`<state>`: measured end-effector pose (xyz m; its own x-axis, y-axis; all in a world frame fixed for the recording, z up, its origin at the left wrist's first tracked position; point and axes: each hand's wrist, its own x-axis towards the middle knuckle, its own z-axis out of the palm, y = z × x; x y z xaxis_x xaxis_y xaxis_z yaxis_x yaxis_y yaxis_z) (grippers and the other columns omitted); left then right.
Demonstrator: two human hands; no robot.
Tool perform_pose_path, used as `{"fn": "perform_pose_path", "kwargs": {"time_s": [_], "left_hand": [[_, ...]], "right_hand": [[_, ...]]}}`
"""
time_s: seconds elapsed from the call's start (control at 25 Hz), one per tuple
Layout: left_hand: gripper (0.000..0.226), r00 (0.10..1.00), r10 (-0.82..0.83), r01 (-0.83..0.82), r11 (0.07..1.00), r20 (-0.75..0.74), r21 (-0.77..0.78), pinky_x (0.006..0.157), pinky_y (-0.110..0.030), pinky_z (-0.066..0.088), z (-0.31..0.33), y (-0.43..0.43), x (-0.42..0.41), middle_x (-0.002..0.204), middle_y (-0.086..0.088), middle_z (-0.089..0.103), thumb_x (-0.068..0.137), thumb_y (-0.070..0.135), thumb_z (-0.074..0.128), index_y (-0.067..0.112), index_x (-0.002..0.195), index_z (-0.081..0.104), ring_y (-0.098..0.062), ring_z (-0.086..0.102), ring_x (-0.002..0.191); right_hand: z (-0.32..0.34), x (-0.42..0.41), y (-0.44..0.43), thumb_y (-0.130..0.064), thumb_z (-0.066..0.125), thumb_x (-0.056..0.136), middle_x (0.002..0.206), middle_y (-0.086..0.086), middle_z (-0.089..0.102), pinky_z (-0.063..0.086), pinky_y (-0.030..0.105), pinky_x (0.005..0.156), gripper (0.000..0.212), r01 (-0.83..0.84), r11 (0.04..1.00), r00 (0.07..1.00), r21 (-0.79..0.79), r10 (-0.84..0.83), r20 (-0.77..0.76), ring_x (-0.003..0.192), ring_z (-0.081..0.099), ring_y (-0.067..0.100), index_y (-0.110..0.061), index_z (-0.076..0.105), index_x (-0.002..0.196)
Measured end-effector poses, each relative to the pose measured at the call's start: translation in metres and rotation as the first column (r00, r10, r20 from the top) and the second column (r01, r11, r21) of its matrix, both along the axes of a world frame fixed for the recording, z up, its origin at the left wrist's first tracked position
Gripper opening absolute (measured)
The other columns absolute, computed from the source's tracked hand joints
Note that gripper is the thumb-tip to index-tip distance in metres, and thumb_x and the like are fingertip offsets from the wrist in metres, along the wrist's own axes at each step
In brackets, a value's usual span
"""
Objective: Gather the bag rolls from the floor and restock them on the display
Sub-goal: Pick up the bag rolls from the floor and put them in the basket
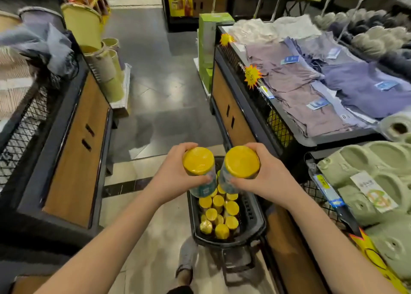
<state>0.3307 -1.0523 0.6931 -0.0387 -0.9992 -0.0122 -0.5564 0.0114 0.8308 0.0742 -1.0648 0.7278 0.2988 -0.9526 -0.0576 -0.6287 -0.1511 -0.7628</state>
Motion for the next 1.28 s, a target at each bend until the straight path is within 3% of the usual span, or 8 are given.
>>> {"fn": "perform_pose_path", "kwargs": {"time_s": [0.12, 0.36, 0.52, 0.72, 0.84, 1.12, 1.28], "left_hand": [[0.096, 1.0, -0.009, 0.009, 0.998, 0.006, 0.062, 0.101, -0.032, 0.046, -0.036, -0.067, 0.012, 0.133, 0.011, 0.043, 0.064, 0.047, 0.092, 0.035, 0.142, 0.039, -0.008, 0.046, 0.121], [0.085, 0.999, -0.007, 0.0, 0.988, 0.042, 0.153, 0.09, -0.024, 0.039, -0.137, -0.184, 0.022, 0.126, 0.009, 0.048, 0.062, 0.042, 0.093, 0.033, 0.134, 0.048, -0.009, 0.047, 0.115], [0.086, 0.992, 0.038, -0.061, 0.978, 0.121, 0.198, 0.094, -0.028, 0.036, -0.252, -0.235, 0.022, 0.122, 0.014, 0.044, 0.062, 0.036, 0.093, 0.034, 0.136, 0.049, -0.014, 0.043, 0.122], [0.088, 0.979, -0.005, -0.04, 0.975, 0.203, 0.219, 0.099, -0.021, 0.029, -0.403, -0.28, 0.013, 0.126, 0.009, 0.047, 0.063, 0.03, 0.092, 0.025, 0.14, 0.049, -0.016, 0.042, 0.127], [0.092, 0.968, -0.043, -0.027, 0.961, 0.246, 0.274, 0.104, -0.025, 0.032, -0.467, -0.294, 0.013, 0.138, 0.0, 0.049, 0.062, 0.032, 0.091, 0.024, 0.142, 0.047, -0.019, 0.04, 0.131], [0.093, 0.958, -0.032, -0.053, 0.957, 0.285, 0.286, 0.11, -0.034, 0.03, -0.499, -0.289, 0.012, 0.147, -0.004, 0.044, 0.069, 0.021, 0.088, 0.02, 0.15, 0.042, -0.027, 0.035, 0.136], [0.1, 0.959, -0.052, -0.04, 0.949, 0.279, 0.312, 0.11, -0.023, 0.02, -0.502, -0.283, 0.018, 0.152, -0.004, 0.039, 0.069, 0.019, 0.089, 0.019, 0.154, 0.036, -0.025, 0.031, 0.142]], "right_hand": [[-0.028, 0.012, -0.059, -0.059, 0.086, 0.067, 0.115, -0.027, 0.055, 0.045, 0.013, 0.073, 0.081, 0.038, 0.995, 0.999, 0.092, -0.038, -0.008, 0.101, 0.057, -0.005, -0.045, 0.037, 0.13], [-0.133, 0.025, -0.168, -0.062, 0.086, 0.064, 0.119, -0.025, 0.052, 0.041, 0.009, 0.078, 0.081, 0.1, 0.981, 0.995, 0.166, -0.095, -0.038, 0.106, 0.053, -0.007, -0.042, 0.042, 0.129], [-0.254, 0.022, -0.224, -0.054, 0.087, 0.066, 0.125, -0.026, 0.045, 0.044, 0.025, 0.1, 0.082, 0.109, 0.982, 0.993, 0.155, -0.1, -0.062, 0.121, 0.044, 0.0, -0.039, 0.045, 0.135], [-0.405, 0.02, -0.265, -0.059, 0.083, 0.066, 0.134, -0.017, 0.049, 0.039, 0.026, 0.097, 0.085, 0.135, 0.981, 0.986, 0.141, -0.119, -0.118, 0.122, 0.046, 0.004, -0.043, 0.044, 0.139], [-0.463, 0.022, -0.273, -0.053, 0.086, 0.07, 0.136, -0.014, 0.049, 0.038, 0.024, 0.1, 0.086, 0.134, 0.975, 0.989, 0.176, -0.119, -0.09, 0.122, 0.045, 0.004, -0.039, 0.043, 0.142], [-0.51, 0.048, -0.302, -0.041, 0.09, 0.068, 0.141, -0.011, 0.048, 0.036, 0.025, 0.1, 0.093, 0.061, 0.982, 0.991, 0.177, -0.038, -0.132, 0.125, 0.047, 0.007, -0.038, 0.04, 0.147], [-0.533, 0.063, -0.315, -0.031, 0.087, 0.072, 0.148, -0.003, 0.045, 0.028, 0.015, 0.101, 0.096, 0.037, 0.978, 0.99, 0.207, -0.008, -0.138, 0.135, 0.043, 0.015, -0.029, 0.036, 0.153]]}}
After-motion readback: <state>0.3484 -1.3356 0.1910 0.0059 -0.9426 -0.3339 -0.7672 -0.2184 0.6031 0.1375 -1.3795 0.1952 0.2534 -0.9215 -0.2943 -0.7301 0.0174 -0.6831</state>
